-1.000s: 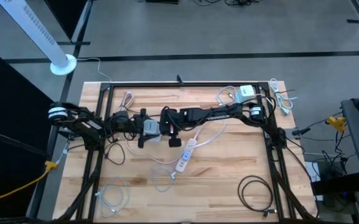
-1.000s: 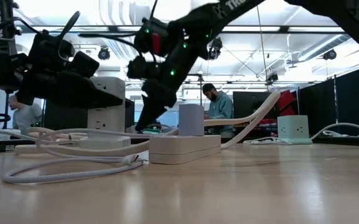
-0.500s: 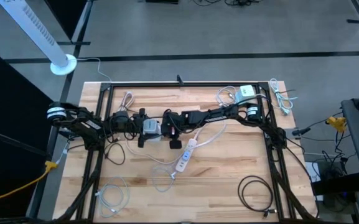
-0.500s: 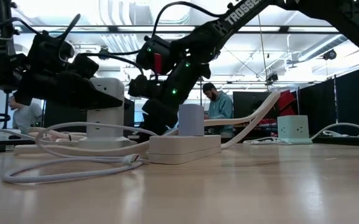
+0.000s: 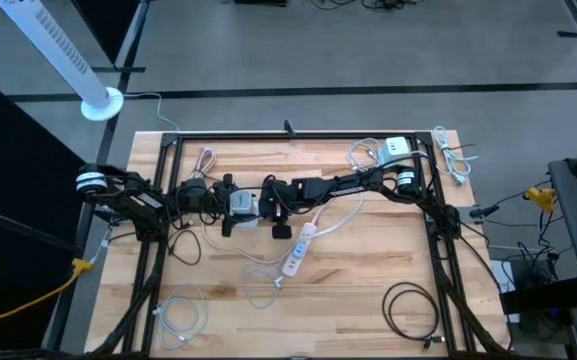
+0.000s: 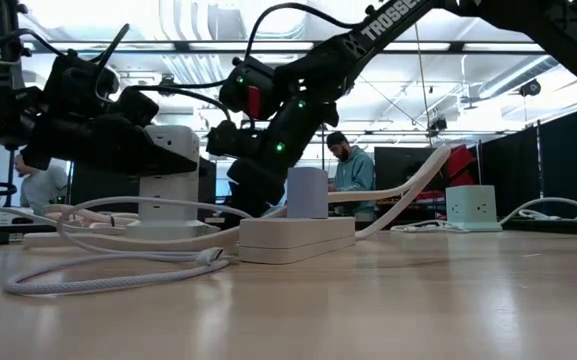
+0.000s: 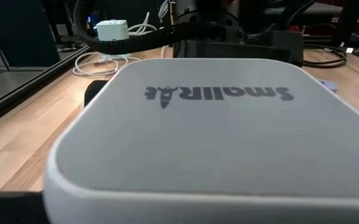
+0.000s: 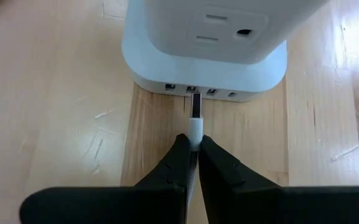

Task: Insert USB
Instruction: Insert the purple charger cable into the white outlet extension

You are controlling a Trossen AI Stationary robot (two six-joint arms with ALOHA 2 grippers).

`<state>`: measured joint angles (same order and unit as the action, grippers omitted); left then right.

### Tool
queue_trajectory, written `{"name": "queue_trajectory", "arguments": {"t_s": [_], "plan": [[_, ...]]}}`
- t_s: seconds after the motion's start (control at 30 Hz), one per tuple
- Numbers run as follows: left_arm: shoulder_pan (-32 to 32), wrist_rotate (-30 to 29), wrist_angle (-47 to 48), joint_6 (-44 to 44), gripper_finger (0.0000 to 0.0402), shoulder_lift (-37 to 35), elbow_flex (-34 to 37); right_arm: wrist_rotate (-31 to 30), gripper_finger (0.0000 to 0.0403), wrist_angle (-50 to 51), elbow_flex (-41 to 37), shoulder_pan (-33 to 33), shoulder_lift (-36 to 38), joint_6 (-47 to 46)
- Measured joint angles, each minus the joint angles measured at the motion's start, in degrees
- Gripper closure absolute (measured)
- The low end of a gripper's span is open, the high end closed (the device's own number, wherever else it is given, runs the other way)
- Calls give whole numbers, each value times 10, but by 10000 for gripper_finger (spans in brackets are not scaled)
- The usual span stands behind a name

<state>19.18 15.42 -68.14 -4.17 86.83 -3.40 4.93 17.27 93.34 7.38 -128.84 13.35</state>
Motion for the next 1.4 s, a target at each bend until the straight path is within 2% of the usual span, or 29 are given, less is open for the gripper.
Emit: {"name": "queue_trajectory", "arguments": {"t_s": [0.6, 1.0, 1.4], "plan": [[0, 2, 0, 2, 114, 0, 1, 34, 396, -11, 2, -2, 29, 8], [0, 3, 0, 3, 114, 1, 1, 26, 398, 39, -3, 1, 25, -6], [0, 3, 0, 4, 114, 1, 1, 26, 398, -3, -4, 1, 3, -23]]}}
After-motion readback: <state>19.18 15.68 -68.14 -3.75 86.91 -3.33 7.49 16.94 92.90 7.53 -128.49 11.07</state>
